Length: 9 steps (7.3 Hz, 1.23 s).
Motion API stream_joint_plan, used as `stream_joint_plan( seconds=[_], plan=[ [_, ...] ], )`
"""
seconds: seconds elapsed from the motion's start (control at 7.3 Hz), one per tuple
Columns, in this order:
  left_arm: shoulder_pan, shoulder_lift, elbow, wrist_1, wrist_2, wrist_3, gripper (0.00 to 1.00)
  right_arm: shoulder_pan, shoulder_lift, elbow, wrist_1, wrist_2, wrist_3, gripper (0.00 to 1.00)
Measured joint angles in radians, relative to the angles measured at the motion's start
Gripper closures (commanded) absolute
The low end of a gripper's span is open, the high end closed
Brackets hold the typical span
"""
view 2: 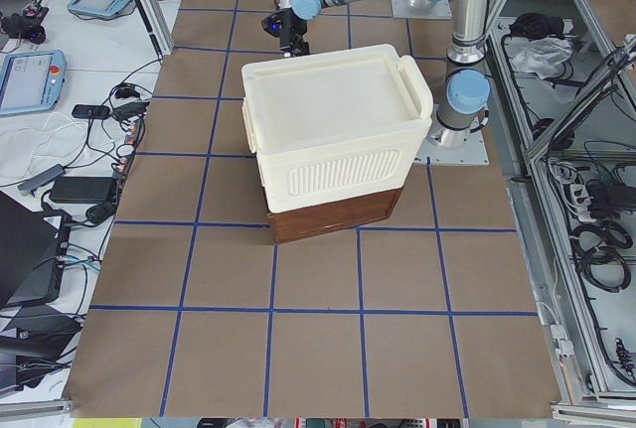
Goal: Pull drawer sideways
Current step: 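Reach the left gripper down to the white handle of the wooden drawer, then close the left gripper around the white drawer handle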
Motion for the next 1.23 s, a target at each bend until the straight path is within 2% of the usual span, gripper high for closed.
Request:
stream_joint_plan(
  seconds=[0.14,0.68,1.23],
  plan=[
    [0.000,-0.017,-0.046,-0.007,0.083,-0.085,0.00,0.000,0.000,0.000,0.000,0.000,0.000,0.00],
    [0.022,-0.102,-0.107,-0.019,0.193,-0.369,0.00,0.000,0.000,0.000,0.000,0.000,0.000,0.00],
    [0.111,-0.133,-0.179,-0.046,0.279,-0.444,0.00,0.000,0.000,0.000,0.000,0.000,0.000,0.00]
  ],
)
